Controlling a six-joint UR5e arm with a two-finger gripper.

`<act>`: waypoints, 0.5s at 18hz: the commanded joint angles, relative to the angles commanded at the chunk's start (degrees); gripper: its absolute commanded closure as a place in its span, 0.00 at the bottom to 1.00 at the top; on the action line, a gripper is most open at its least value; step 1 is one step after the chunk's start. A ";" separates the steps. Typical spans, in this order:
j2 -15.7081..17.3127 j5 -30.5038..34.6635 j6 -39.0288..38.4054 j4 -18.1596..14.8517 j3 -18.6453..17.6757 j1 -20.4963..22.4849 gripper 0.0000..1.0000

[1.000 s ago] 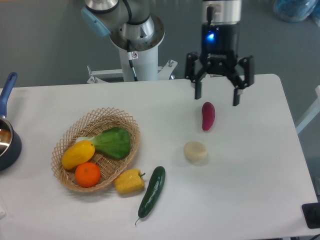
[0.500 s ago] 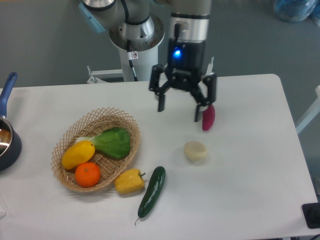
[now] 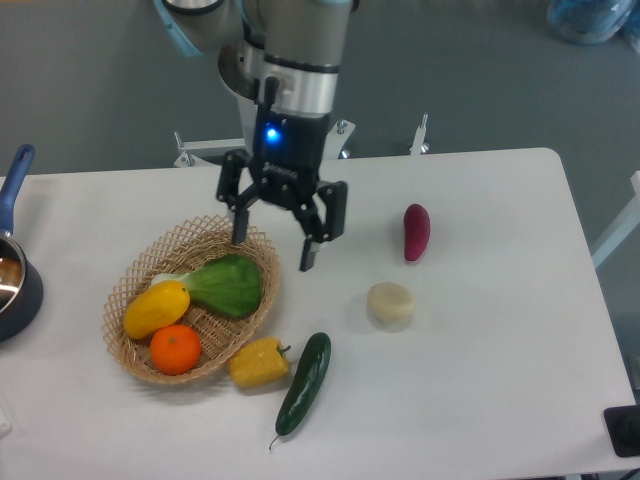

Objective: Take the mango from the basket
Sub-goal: 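Move the open gripper across the table toward the wicker basket, then lower the gripper into the basket beside the yellow mango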

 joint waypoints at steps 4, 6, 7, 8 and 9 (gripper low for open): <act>-0.09 1.66 7.29 0.18 -3.61 -3.25 0.00; -0.96 4.38 8.80 0.09 -3.97 -4.22 0.00; -1.67 5.09 10.72 0.00 -3.97 -5.09 0.00; -2.02 5.36 14.57 0.00 -4.14 -5.80 0.00; -2.46 5.45 17.74 -0.09 -4.58 -6.15 0.00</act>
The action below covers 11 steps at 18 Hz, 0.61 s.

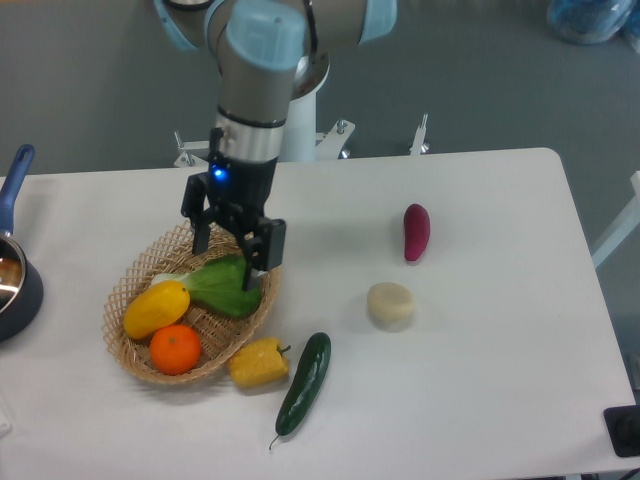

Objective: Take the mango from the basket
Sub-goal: 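Lower the gripper into the basket beside the yellow mango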

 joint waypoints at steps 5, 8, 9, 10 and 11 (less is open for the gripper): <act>-3.78 0.96 5.99 0.09 -2.37 -4.13 0.00; -4.31 0.88 8.29 0.09 -3.17 -5.18 0.00; -4.40 0.88 8.29 0.09 -3.52 -5.54 0.00; -4.49 0.88 8.38 0.09 -3.96 -6.06 0.00; -4.49 0.88 8.56 0.09 -4.74 -6.68 0.00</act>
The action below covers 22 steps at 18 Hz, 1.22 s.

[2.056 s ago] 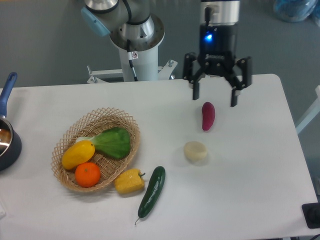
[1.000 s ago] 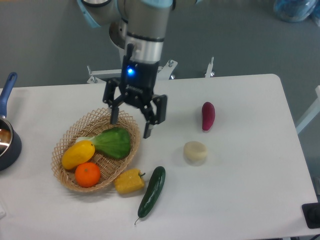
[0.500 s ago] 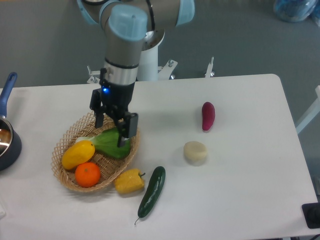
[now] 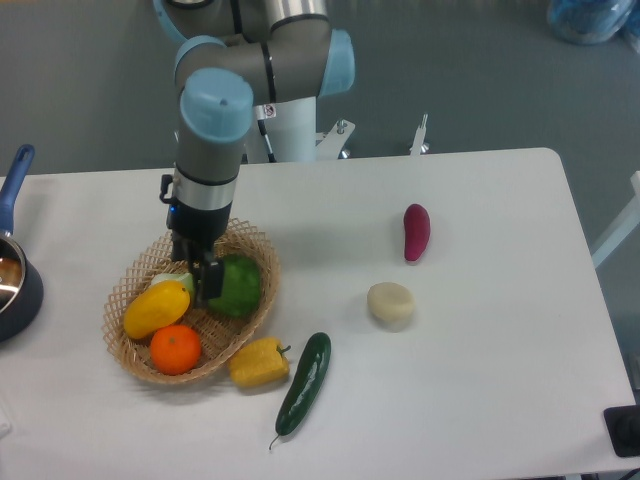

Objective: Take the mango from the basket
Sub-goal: 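Lower the gripper into the basket beside the yellow mango, then close the gripper around the yellow mango in the basket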

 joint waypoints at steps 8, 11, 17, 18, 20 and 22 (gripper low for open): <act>-2.10 0.09 -0.26 0.44 -0.89 -1.06 0.00; -2.99 0.09 -0.26 0.97 -0.10 -1.06 0.00; -4.48 0.09 -0.17 3.42 -0.01 -1.15 0.00; -4.66 0.09 -0.17 3.60 -0.01 -1.24 0.00; -5.01 0.09 -0.09 3.78 0.17 -1.50 0.00; -5.53 0.09 0.35 3.78 0.26 -1.59 0.00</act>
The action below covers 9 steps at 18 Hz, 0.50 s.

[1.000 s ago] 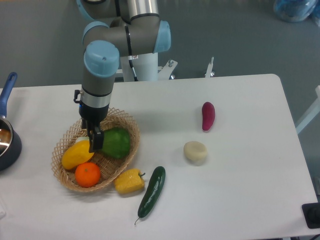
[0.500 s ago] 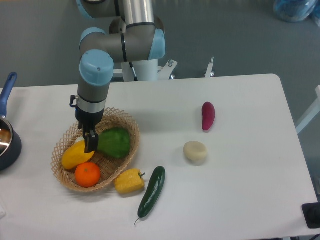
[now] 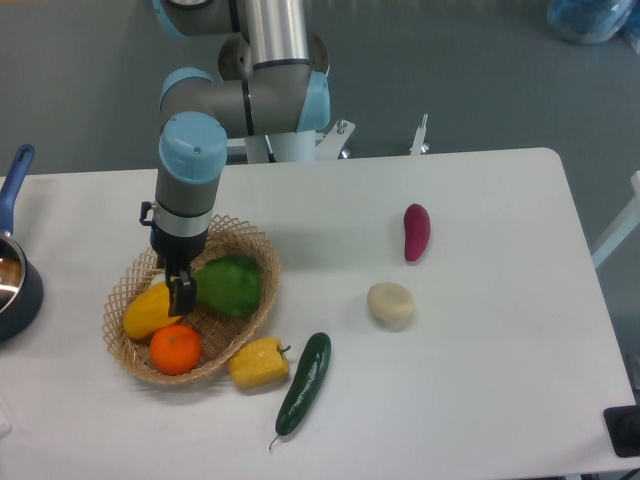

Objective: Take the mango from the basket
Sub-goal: 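Close the gripper around the yellow mango in the basket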

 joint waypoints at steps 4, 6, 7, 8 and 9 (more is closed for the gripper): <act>-0.44 0.09 0.00 0.00 0.35 -0.09 0.11; -0.88 0.09 0.00 0.00 0.35 -0.09 0.19; -0.88 0.09 0.00 0.00 0.35 -0.09 0.19; -0.97 0.09 0.00 0.00 0.44 -0.09 0.19; -1.15 0.17 0.00 0.00 0.53 -0.09 0.20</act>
